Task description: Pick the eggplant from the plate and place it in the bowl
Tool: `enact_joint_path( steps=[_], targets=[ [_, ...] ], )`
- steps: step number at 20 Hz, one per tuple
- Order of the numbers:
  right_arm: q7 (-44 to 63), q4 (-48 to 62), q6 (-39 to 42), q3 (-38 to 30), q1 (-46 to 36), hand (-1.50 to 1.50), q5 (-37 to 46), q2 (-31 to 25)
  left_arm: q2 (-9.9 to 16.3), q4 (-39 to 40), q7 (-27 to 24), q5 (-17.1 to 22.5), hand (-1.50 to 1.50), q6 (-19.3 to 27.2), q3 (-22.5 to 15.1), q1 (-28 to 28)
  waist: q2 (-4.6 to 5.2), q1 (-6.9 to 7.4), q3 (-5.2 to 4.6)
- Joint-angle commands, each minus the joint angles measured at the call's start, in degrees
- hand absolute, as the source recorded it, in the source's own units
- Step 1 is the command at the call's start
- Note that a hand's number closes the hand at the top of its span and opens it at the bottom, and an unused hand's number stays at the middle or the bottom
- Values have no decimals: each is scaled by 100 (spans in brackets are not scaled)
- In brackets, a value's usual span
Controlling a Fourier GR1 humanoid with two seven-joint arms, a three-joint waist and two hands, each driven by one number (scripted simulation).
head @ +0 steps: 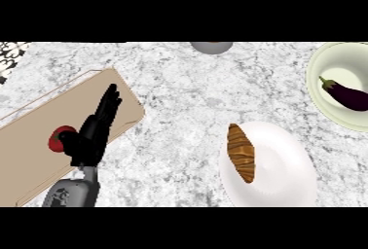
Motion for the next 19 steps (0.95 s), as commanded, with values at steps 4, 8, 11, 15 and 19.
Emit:
enact_joint_path(
  steps=[4, 8, 11, 15, 19],
  targets=[
    [-244, -245, 797, -553, 548, -150, -947, -259, -43, -80, 93, -88, 0, 52, -55, 113, -23, -71, 0],
    [-65, -441, 1559, -621, 864, -150, -1322, -566, 32, -297, 278, 11, 0, 19, 74, -20, -32, -83, -2],
    [-125, -927, 1763, -522, 1232, -150, -1602, -176, 49, -87, 23, -11, 0, -55, 87, 130, -43, -115, -7],
    [-27, -1476, 2209, -400, 1763, -150, -1887, -245, -30, -375, 222, -59, 0, 13, -1, 212, -44, -111, -7],
    [400, -2420, 2197, -273, 2199, -150, -2239, 120, 82, 446, -79, 73, 0, -134, 340, -338, -38, -139, -11]
  ],
)
